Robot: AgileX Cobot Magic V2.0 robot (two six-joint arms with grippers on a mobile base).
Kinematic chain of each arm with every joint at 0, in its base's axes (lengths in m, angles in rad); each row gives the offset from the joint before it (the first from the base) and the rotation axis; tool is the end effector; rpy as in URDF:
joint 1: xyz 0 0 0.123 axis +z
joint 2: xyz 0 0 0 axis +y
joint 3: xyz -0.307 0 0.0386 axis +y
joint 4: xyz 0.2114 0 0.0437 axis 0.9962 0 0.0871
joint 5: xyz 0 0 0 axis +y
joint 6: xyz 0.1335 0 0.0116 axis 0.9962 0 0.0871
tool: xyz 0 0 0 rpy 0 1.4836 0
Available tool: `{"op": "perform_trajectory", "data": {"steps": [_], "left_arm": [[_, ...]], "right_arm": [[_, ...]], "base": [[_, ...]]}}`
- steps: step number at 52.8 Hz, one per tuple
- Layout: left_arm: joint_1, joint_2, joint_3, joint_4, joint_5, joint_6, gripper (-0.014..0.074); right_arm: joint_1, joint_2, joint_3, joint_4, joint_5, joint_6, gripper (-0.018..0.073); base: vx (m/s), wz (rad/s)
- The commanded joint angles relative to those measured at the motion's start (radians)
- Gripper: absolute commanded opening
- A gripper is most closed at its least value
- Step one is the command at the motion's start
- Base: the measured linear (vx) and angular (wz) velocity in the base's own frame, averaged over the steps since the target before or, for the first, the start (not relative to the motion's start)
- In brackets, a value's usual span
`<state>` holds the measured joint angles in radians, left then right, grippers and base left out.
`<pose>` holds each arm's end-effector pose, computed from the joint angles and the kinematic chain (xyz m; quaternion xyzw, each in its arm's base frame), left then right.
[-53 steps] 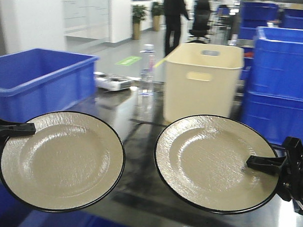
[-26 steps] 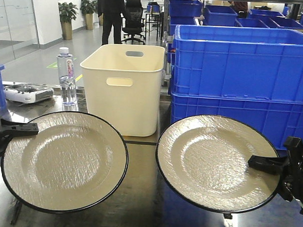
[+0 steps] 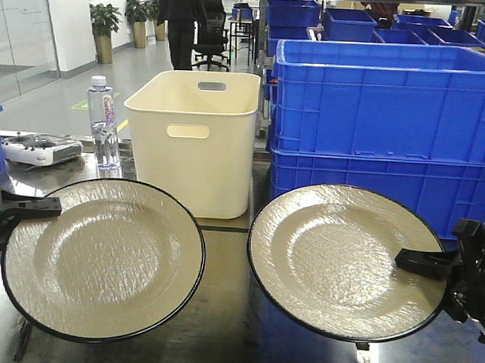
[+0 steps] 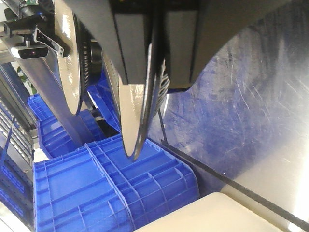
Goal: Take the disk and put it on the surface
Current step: 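Hold both plates level while the base drives to the steel table, then lower the left gripper's plate onto the steel table and release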
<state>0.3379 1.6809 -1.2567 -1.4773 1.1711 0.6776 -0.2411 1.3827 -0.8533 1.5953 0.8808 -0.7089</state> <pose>0.3503 -0.0072 0.3486 -0.1140 0.7694 -0.5376 0.3257 0.2802 0.0375 0.3286 0.2128 0.7631 0.4977 0.3530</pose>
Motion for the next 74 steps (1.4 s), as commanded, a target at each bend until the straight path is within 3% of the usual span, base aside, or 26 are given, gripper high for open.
{"op": "perform_trajectory", "data": {"steps": [1,31,37,44,48,53,59,69,74], "left_arm": [[0.001,-0.053,-0.029,-0.147,0.081,-0.020,-0.0008],[-0.007,-0.053,-0.029,-0.147,0.026,-0.019,-0.0008],[-0.077,-0.046,-0.029,-0.107,-0.004,0.005,-0.0006],[-0.211,-0.019,-0.029,-0.070,-0.188,0.005,-0.0005],[-0.290,0.011,-0.030,-0.118,-0.280,0.017,-0.0005],[-0.364,0.067,-0.030,-0.210,-0.343,0.088,-0.0005],[-0.413,0.132,-0.030,-0.318,-0.354,0.191,0.0024],[-0.427,0.176,-0.030,-0.318,-0.410,0.260,0.0154],[-0.428,0.179,-0.029,-0.312,-0.418,0.291,0.0279]], "right_arm": [[-0.003,-0.040,-0.033,0.112,0.063,0.004,-0.0009],[-0.003,-0.040,-0.033,0.145,0.052,-0.012,-0.0009],[-0.003,-0.040,-0.033,0.195,0.025,-0.013,-0.0009],[-0.003,-0.040,-0.034,0.195,0.010,-0.015,-0.0009],[-0.003,-0.040,-0.034,0.195,0.011,-0.015,-0.0009],[-0.003,-0.040,-0.034,0.195,0.013,-0.015,-0.0009],[-0.003,-0.040,-0.034,0.195,0.022,-0.015,-0.0009],[-0.003,-0.040,-0.034,0.195,0.037,-0.015,-0.0009],[-0.003,-0.040,-0.034,0.195,0.041,-0.015,-0.0009]], "base": [[0.00,0.00],[0.00,0.00],[0.00,0.00],[0.00,0.00],[0.00,0.00],[0.00,0.00],[0.00,0.00],[0.00,0.00],[0.00,0.00]]}}
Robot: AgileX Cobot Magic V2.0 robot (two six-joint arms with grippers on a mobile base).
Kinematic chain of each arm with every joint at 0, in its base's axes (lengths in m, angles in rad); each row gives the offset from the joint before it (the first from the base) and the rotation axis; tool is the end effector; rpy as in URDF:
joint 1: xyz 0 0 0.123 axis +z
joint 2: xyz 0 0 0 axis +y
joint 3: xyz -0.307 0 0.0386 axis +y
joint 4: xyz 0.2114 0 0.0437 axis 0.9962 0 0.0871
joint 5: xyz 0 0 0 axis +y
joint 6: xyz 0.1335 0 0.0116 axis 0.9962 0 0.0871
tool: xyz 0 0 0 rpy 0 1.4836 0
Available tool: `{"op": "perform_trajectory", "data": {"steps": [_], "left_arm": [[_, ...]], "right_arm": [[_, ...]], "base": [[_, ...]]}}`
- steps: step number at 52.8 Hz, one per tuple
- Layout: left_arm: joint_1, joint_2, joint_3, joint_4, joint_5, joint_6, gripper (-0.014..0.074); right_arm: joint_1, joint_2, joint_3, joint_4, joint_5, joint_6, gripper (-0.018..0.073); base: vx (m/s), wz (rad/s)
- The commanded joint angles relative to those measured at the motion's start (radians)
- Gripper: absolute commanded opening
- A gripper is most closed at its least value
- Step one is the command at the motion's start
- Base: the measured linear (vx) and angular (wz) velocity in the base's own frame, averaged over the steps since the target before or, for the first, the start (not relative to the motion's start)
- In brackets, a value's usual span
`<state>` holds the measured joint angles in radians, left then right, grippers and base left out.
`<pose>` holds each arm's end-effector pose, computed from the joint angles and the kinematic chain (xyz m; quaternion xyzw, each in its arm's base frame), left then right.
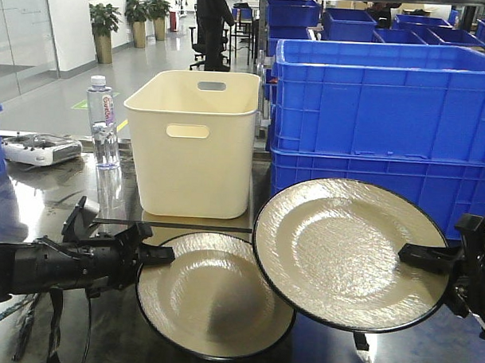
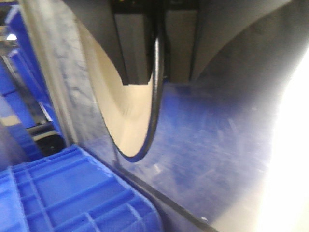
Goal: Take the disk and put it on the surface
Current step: 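Lower the left gripper's plate onto the steel table and release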
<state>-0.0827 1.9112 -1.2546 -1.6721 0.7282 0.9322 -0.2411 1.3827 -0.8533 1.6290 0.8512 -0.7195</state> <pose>0.4133 -0.1233 0.2588 -0.0980 0.8144 -0.4768 0.3159 0.2836 0.0339 0.3303 0.2268 0.7549 0.4954 0.3651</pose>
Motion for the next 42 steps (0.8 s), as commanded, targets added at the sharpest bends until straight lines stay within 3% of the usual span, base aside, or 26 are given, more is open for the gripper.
{"op": "perform_trajectory", "data": {"steps": [1,10,18,27,34,42], "left_arm": [[-0.008,-0.051,-0.031,-0.117,0.028,0.044,0.0297],[-0.008,-0.055,-0.031,-0.117,0.044,0.140,0.0479],[0.006,-0.062,-0.031,-0.108,0.058,0.273,0.0575],[0.051,-0.107,-0.031,-0.036,0.026,0.426,0.0588],[0.093,-0.166,-0.031,0.024,-0.016,0.431,0.0584],[0.138,-0.256,-0.031,0.087,0.022,0.426,0.0531]], "right_arm": [[-0.003,-0.040,-0.034,0.161,0.070,-0.007,-0.0009],[-0.003,-0.040,-0.034,0.161,0.070,-0.011,-0.0009],[-0.003,-0.040,-0.034,0.161,0.070,-0.011,-0.0009],[-0.003,-0.040,-0.034,0.161,0.070,-0.013,-0.0009],[-0.003,-0.040,-0.034,0.161,0.067,-0.039,-0.0009],[0.027,-0.037,-0.034,0.161,0.035,-0.096,-0.0009]], "base": [[0.00,0.00],[0.00,0.00],[0.00,0.00],[0.00,0.00],[0.00,0.00],[0.00,0.00]]}}
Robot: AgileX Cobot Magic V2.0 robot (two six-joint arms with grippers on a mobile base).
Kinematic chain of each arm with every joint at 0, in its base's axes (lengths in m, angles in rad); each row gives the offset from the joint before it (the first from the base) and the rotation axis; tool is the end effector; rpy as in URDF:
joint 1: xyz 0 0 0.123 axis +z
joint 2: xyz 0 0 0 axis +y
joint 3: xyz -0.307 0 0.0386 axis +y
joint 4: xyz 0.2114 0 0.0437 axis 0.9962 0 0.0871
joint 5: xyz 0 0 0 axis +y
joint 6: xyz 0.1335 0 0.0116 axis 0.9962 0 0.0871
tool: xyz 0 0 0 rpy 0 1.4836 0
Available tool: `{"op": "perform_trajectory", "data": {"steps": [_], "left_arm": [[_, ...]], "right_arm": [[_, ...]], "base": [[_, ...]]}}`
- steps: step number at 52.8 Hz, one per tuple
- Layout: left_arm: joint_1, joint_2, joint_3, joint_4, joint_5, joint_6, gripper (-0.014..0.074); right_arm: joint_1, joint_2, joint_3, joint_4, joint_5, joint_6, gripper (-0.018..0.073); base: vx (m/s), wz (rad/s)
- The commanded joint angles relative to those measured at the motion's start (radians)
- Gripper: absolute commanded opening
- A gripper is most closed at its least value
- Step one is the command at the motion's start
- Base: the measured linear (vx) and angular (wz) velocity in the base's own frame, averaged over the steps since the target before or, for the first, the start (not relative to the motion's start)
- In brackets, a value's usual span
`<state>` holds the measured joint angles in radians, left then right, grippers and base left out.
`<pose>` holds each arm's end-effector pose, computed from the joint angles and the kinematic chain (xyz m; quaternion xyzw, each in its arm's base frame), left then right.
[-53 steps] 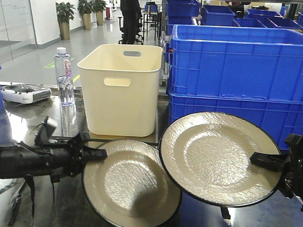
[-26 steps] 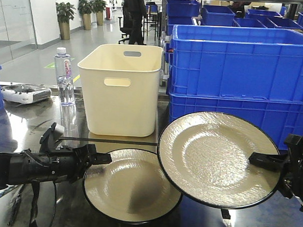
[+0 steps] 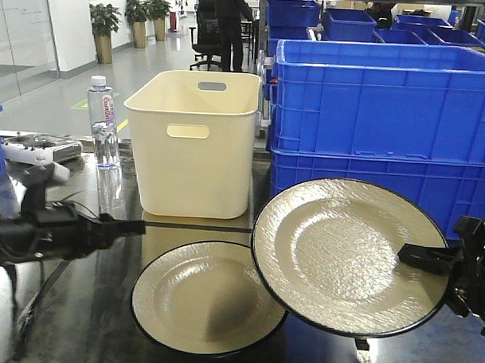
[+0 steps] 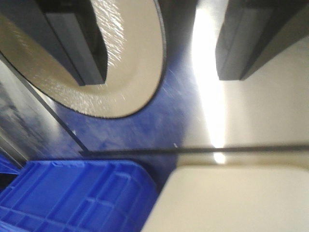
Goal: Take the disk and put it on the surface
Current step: 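Lower the left gripper's plate onto the steel table and release, then stack the right gripper's plate onto the first plate and release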
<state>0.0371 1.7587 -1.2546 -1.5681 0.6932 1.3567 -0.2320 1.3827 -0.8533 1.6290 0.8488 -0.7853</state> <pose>0.3985 -0.0710 0.3116 0.0861 0.8057 -0.3282 0.4855 0.2835 0.0362 0.3302 0.1991 0.7629 0.4841 0.3795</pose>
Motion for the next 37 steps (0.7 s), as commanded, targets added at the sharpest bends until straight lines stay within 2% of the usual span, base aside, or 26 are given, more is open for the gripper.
{"op": "perform_trajectory", "data": {"steps": [1,5,13,20,24,31,37], "left_arm": [[0.025,-0.120,-0.031,-0.009,0.064,-0.002,0.0516],[0.035,-0.180,-0.031,0.002,0.075,-0.006,0.0390],[0.046,-0.278,-0.031,0.007,0.027,-0.053,-0.0013],[0.046,-0.328,-0.031,0.007,0.010,-0.054,-0.0008],[0.046,-0.342,-0.031,0.019,0.014,-0.063,-0.0008],[0.046,-0.347,-0.031,0.044,0.016,-0.103,-0.0007],[0.046,-0.347,-0.031,0.066,0.024,-0.127,-0.0006]], "right_arm": [[0.029,-0.037,-0.034,0.161,0.022,-0.030,-0.0009],[0.088,-0.028,-0.036,0.161,-0.069,-0.030,-0.0009],[0.248,0.050,-0.105,0.161,-0.183,-0.042,-0.0009],[0.371,0.167,-0.239,0.161,-0.249,-0.070,-0.0009],[0.411,0.233,-0.311,0.161,-0.267,-0.083,-0.0008],[0.454,0.331,-0.398,0.161,-0.277,-0.094,0.0019],[0.468,0.383,-0.435,0.161,-0.249,-0.134,0.0117]], "base": [[0.00,0.00],[0.00,0.00],[0.00,0.00],[0.00,0.00],[0.00,0.00],[0.00,0.00],[0.00,0.00]]}}
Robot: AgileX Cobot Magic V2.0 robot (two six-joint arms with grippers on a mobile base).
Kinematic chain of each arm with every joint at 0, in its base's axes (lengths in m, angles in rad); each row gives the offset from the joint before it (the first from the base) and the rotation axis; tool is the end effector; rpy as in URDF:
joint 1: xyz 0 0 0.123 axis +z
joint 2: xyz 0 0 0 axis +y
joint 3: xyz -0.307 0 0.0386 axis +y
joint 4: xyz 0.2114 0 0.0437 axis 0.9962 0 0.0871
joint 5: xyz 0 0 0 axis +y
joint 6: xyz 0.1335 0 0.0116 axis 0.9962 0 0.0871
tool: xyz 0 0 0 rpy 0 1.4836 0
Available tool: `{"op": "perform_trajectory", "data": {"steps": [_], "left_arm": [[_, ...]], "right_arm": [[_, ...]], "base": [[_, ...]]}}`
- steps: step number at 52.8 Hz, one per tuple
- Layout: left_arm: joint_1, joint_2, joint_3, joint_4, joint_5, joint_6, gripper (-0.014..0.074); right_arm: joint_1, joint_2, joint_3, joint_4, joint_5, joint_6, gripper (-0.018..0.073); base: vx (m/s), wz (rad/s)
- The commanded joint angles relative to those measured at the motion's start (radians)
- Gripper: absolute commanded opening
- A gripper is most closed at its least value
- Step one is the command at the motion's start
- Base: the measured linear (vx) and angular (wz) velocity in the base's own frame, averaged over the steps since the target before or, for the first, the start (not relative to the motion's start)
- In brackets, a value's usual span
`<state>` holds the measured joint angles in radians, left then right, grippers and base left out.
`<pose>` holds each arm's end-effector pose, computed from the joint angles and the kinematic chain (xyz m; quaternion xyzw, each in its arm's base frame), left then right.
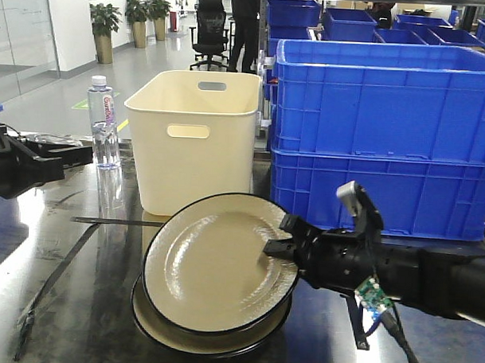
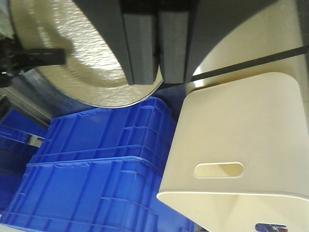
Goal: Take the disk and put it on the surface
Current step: 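Stack the right gripper's plate onto the first plate and release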
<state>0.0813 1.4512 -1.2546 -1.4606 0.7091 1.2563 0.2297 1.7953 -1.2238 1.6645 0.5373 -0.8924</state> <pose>0.3236 -0.0607 0.4133 0.1249 0.7493 -0.2932 0.5805 0.3859 0.1604 0.2882 0.0860 0.8194 0.4480 0.3472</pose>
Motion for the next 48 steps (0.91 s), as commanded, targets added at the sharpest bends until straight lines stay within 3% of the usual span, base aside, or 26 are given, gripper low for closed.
{"op": "perform_trajectory", "data": {"steps": [1,8,13,21,26,31,36,43,48], "left_arm": [[0.001,-0.039,-0.031,-0.038,0.008,-0.031,-0.0006],[0.001,-0.039,-0.031,-0.033,0.012,-0.031,-0.0006],[0.001,-0.039,-0.031,-0.033,0.012,-0.031,-0.0006],[0.001,-0.039,-0.031,-0.033,0.018,-0.031,-0.0006],[0.001,-0.039,-0.031,-0.031,0.029,-0.031,-0.0006],[0.001,-0.039,-0.031,-0.012,0.034,-0.034,-0.0006],[0.001,-0.039,-0.031,0.023,0.036,-0.058,-0.0006],[0.001,-0.039,-0.031,0.079,0.038,-0.076,-0.0005],[0.001,-0.039,-0.031,0.180,0.038,-0.161,-0.0003]], "right_arm": [[0.005,-0.025,-0.068,0.126,0.065,-0.027,0.0141],[0.006,-0.014,-0.069,0.114,0.069,-0.041,0.0327],[0.005,-0.014,-0.073,0.091,0.053,-0.124,0.0475],[0.004,-0.014,-0.073,0.090,-0.049,-0.428,0.0607],[0.004,-0.014,-0.073,0.099,-0.133,-0.641,0.0610],[0.004,-0.028,-0.073,0.104,-0.222,-0.777,0.0592],[0.004,-0.051,-0.073,0.102,-0.285,-0.840,0.0573],[0.004,-0.104,-0.073,0.096,-0.420,-0.843,0.0529],[0.004,-0.174,-0.058,0.096,-0.531,-0.839,0.0418]], "base": [[0.00,0.00],[0.00,0.00],[0.00,0.00],[0.00,0.00],[0.00,0.00],[0.00,0.00],[0.00,0.00],[0.00,0.00],[0.00,0.00]]}}
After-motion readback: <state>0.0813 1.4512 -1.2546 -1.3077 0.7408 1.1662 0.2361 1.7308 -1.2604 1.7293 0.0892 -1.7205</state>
